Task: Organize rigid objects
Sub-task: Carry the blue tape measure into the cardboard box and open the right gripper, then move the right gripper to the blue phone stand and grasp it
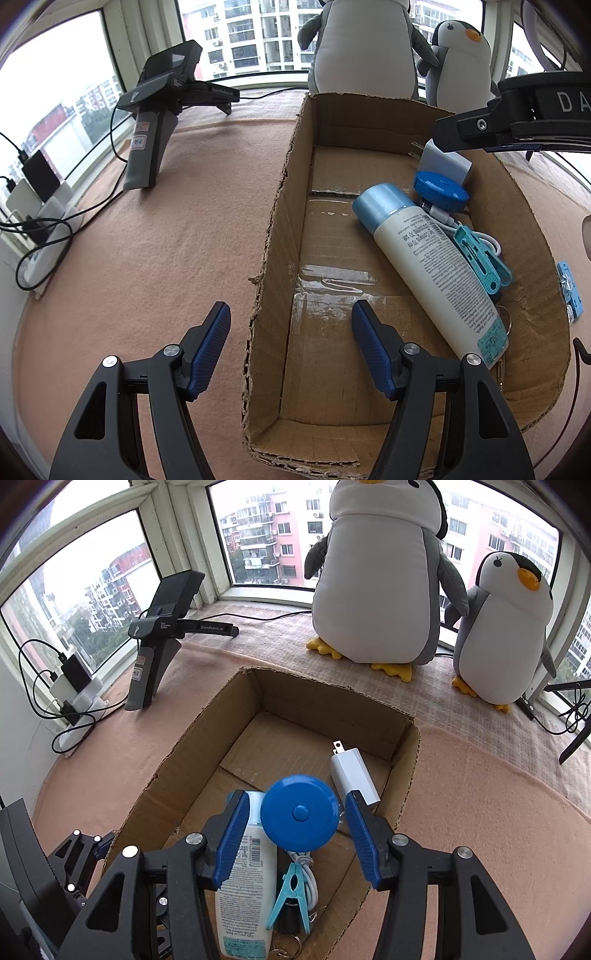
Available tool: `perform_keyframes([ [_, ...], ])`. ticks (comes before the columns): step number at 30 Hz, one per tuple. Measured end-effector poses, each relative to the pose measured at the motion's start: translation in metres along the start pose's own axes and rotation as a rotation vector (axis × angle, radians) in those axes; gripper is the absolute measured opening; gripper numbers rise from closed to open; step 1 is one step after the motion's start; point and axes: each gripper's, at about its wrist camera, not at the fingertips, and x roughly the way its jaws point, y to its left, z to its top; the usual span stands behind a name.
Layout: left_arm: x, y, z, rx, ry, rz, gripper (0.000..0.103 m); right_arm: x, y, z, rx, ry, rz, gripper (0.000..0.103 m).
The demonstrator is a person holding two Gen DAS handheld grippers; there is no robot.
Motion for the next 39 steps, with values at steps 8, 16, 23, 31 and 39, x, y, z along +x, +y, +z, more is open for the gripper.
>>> perform_keyframes([
  [8,0.001,0.0,0.001,0.002,0.0,0.001,0.069,-0.004,-0.001,0.0,0.001,-0.006,-0.012,0.057],
  [16,0.001,0.0,0.002,0.007,-0.001,0.0,0.069,-0.016,-0.006,-0.005,0.017,-0.015,-0.021,0.057],
  [23,0.001,-0.001,0.001,0.01,-0.002,-0.002,0.069,-0.039,-0.013,-0.018,0.03,-0.028,-0.038,0.057],
  [31,0.002,-0.001,0.005,0.018,-0.004,-0.004,0.069,-0.074,-0.043,-0.044,0.089,-0.04,-0.058,0.057],
  [39,0.002,-0.001,0.005,0.019,-0.005,-0.003,0.069,-0.104,-0.09,-0.073,0.181,-0.038,-0.094,0.057],
])
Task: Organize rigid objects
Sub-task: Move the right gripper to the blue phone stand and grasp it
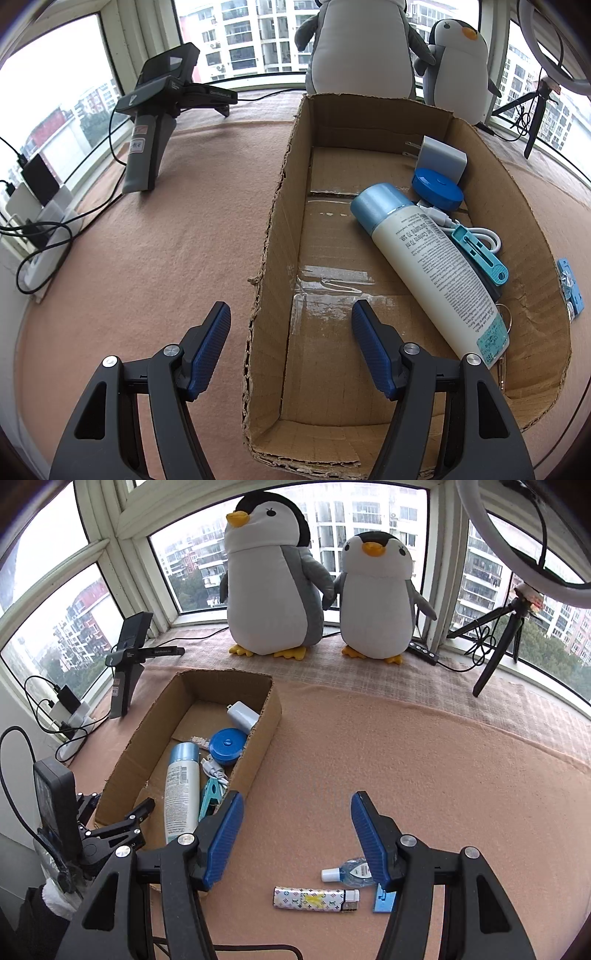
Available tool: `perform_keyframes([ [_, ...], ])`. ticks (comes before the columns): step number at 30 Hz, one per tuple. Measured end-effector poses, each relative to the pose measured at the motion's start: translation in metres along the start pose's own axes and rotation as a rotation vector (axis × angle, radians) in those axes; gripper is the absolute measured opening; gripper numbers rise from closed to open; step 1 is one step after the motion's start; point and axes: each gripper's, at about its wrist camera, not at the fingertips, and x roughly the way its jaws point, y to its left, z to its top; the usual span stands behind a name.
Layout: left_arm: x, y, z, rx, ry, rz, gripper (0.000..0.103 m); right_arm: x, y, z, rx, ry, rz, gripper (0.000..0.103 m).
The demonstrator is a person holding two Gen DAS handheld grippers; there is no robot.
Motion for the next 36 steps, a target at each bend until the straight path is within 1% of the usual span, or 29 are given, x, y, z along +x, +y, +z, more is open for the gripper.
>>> perform_keyframes([
  [4,0.0,0.0,0.0,0.001,-0.001,0.0,0.069,-0.006,-0.03,-0.012,0.051,0.015,-0.024,0.057],
  [8,-0.001,-0.001,-0.001,0.004,0.0,0.0,0.069,-0.003,-0.059,-0.025,0.101,0.043,-0.048,0.057],
  [15,0.0,-0.001,-0.001,0.006,-0.001,0.0,0.069,0.015,-0.083,-0.055,0.106,0.124,-0.096,0.057],
  [24,0.0,-0.002,-0.001,0.007,-0.001,0.0,0.069,0.042,-0.084,-0.075,0.066,0.201,-0.126,0.056],
  [28,0.0,-0.001,0.0,0.008,-0.001,0.0,0.069,0.051,-0.079,-0.079,0.027,0.224,-0.16,0.051],
  [33,0.0,-0.002,-0.001,0.009,-0.001,0.0,0.069,0.057,-0.077,-0.082,0.006,0.238,-0.18,0.05],
  [36,0.0,-0.002,0.0,0.011,-0.002,0.0,0.069,0.06,-0.077,-0.082,-0.003,0.247,-0.197,0.046],
])
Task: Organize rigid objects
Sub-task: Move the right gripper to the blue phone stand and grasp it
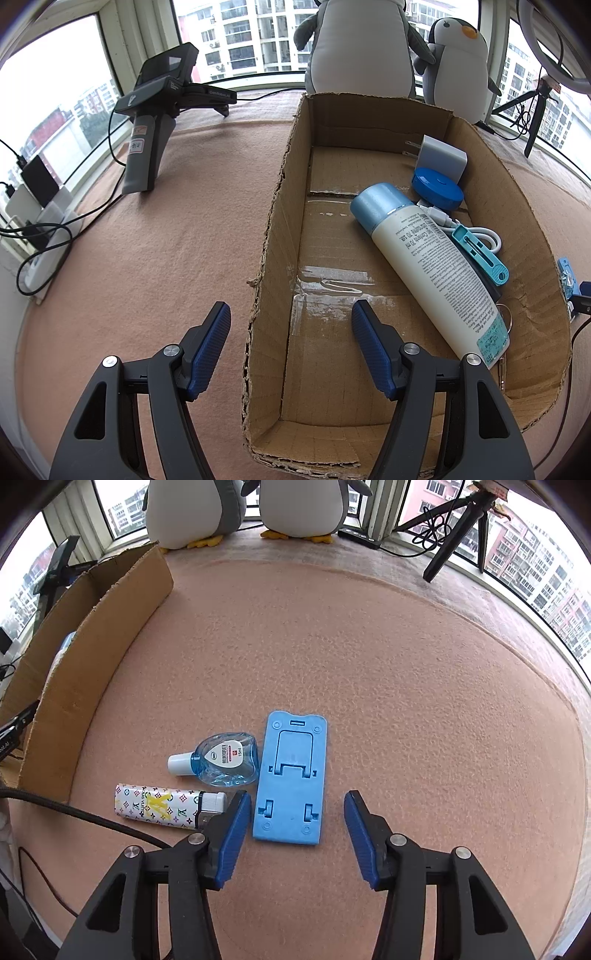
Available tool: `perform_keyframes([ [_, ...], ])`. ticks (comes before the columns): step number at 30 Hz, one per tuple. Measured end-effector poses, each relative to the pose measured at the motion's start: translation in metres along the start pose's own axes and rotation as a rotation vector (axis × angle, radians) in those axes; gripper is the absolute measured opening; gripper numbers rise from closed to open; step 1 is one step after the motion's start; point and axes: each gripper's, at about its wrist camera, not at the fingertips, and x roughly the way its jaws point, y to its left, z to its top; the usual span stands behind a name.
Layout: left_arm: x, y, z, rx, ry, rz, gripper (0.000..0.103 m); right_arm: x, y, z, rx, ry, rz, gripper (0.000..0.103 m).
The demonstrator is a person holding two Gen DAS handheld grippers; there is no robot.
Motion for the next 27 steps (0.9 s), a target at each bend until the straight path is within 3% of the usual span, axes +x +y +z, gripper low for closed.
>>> perform_keyframes([
  [9,0.0,0.0,0.0,0.001,0.0,-0.001,0.069,0.004,-0.005,0.007,0.01,0.003,0.001,0.046],
  [14,0.0,-0.001,-0.001,0.004,-0.001,-0.002,0.069,0.004,-0.015,0.01,0.041,0.005,0.011,0.035],
  [27,0.0,-0.001,0.0,0.006,-0.001,-0.003,0.069,0.002,-0.021,0.009,0.087,-0.015,0.004,0.033],
])
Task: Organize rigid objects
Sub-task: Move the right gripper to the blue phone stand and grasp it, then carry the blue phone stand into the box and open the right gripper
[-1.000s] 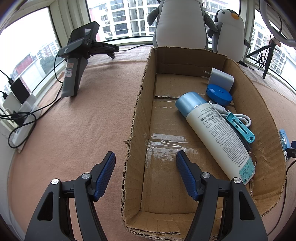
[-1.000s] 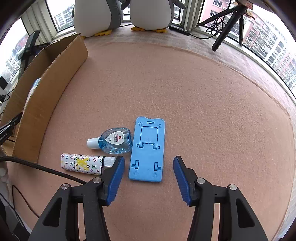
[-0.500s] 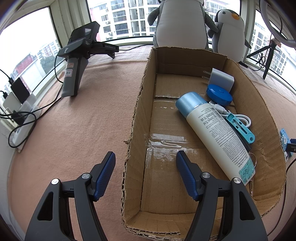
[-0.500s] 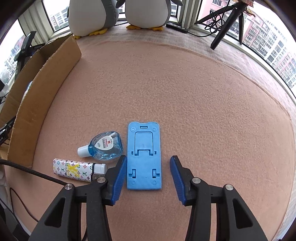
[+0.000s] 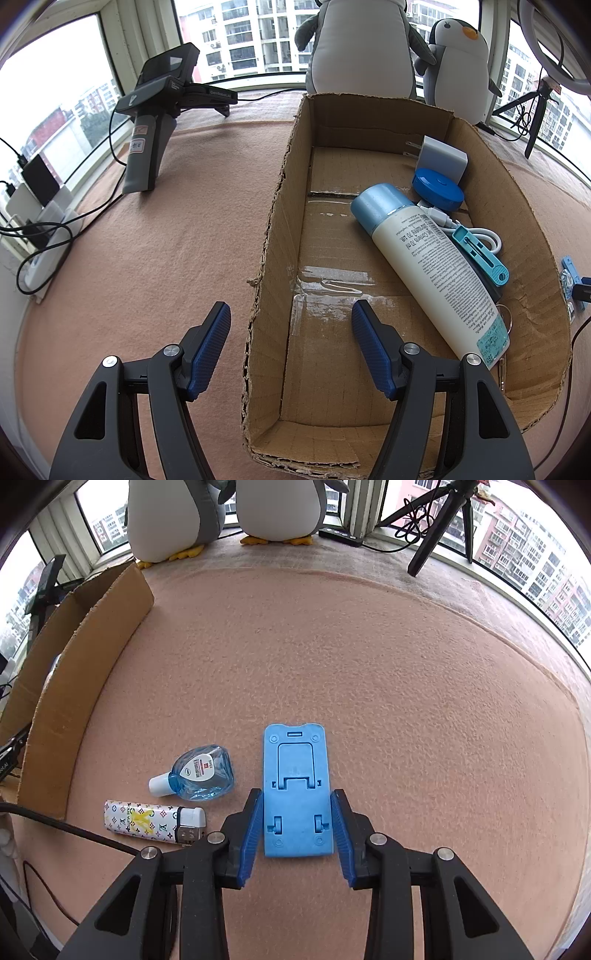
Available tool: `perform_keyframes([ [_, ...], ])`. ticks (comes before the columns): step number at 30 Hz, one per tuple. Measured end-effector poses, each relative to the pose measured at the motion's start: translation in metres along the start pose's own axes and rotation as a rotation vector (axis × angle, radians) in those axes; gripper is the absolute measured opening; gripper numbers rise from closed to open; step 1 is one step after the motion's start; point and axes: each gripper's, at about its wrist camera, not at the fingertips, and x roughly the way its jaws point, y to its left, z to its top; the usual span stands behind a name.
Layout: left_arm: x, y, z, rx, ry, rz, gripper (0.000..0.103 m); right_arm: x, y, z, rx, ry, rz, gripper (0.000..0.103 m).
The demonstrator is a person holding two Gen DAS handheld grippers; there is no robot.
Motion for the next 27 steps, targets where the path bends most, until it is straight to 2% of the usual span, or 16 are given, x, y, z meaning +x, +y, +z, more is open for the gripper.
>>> perform_keyframes([
  [13,0.0,0.0,0.0,0.002,0.0,-0.001,0.069,-0.013,0.004,0.006,0.032,-0.055,-0.019,0.033],
  [27,0.0,-0.001,-0.001,0.004,-0.001,-0.002,0.069,-0.065,0.075,0.04,-0.084,-0.195,0.031,0.033],
])
